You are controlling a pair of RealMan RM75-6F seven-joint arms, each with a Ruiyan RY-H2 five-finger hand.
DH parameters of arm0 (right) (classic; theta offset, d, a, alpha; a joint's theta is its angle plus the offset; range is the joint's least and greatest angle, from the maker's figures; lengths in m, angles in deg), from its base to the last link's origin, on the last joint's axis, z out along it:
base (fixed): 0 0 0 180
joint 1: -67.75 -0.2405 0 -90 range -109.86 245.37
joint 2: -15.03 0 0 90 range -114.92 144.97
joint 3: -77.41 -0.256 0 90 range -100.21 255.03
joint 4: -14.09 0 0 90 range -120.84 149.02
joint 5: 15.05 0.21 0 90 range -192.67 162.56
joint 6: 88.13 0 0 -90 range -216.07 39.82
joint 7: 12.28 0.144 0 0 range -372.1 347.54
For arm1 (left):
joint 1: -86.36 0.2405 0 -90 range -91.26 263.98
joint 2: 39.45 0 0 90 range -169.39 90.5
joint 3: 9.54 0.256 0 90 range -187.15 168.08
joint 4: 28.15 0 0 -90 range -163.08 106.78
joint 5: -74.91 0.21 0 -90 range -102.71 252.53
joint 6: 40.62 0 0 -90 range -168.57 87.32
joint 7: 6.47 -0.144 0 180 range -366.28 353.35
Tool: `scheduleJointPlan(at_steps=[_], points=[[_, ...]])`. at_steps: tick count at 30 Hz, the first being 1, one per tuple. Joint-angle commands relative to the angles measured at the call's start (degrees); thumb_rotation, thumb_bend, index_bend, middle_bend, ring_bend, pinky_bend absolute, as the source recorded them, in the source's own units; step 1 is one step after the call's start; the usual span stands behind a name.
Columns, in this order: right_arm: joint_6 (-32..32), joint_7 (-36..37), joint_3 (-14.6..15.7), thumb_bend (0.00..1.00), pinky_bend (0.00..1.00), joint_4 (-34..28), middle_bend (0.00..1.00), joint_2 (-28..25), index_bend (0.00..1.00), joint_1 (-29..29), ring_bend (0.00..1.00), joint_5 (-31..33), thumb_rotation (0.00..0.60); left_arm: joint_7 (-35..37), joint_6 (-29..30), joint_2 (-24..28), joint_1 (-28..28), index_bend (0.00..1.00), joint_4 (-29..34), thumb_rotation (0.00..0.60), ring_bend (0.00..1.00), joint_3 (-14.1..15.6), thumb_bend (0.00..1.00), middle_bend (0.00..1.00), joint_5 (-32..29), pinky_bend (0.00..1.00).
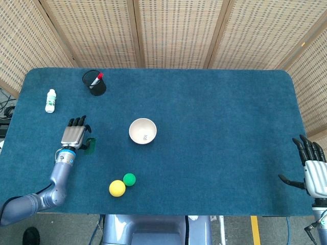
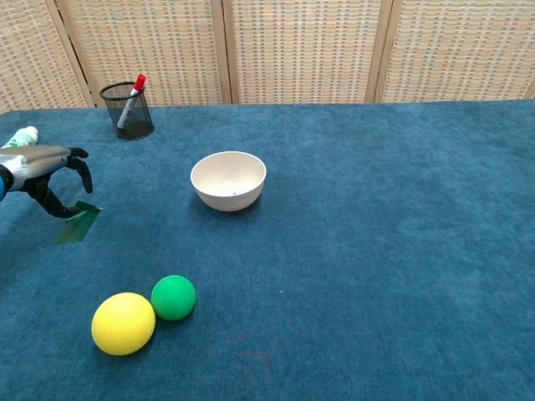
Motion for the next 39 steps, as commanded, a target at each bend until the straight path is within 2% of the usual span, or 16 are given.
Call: scheduleJointPlan(at_steps=[1,10,14,21,26,39], points=[[0.11,0.04,0.02,0.0,0.0,-0.03,0.0,-0.01,0.03,-0.05,0.0,0.01,0.6,-0.3,-0.07,-0.82,0.19,0.4,-0.86,0.6,0.0,-0.15,0.31,0.0,0.28,0.0],[0.23,0.05,0.09,0.0,0.0,0.1,0.0,0.05,0.03,-0.07,0.0,0.01,0.6,-0.67,0.48,-2.55,0.65,0.44,-2.69,0.6,0.0,-1.54,0.31,0.0,0.74,0.0],[0.21,-0.01,0.18,0.0,0.0,0.09,0.0,0.07,0.03,-0.06,0.0,-0.12,0.6,-1.07,0.17,-2.73,0.74,0.44,-2.87,0.6,0.0,-2.12,0.37,0.0,0.33,0.0],[0.25,0.12,0.12,0.0,0.0,0.1,0.0,0.05,0.03,-0.07,0.0,0.01,0.6,-2.02,-0.44,-3.05,0.73,0.46,-3.06,0.6,0.0,-2.79,0.38,0.0,-0.56,0.0],[0.25,0.21,0.08,0.0,0.0,0.12,0.0,0.02,0.03,-0.08,0.0,0.04,0.6,-3.24,-0.02,-3.1,0.6,0.48,-2.65,0.6,0.0,-3.34,0.43,0.0,-1.25,0.0],[0.29,0.5,0.08,0.0,0.0,0.21,0.0,-0.03,0.03,-0.07,0.0,0.08,0.6,-5.24,0.07,-3.37,0.36,0.49,-2.9,0.6,0.0,-4.3,0.43,0.0,-3.23,0.0]])
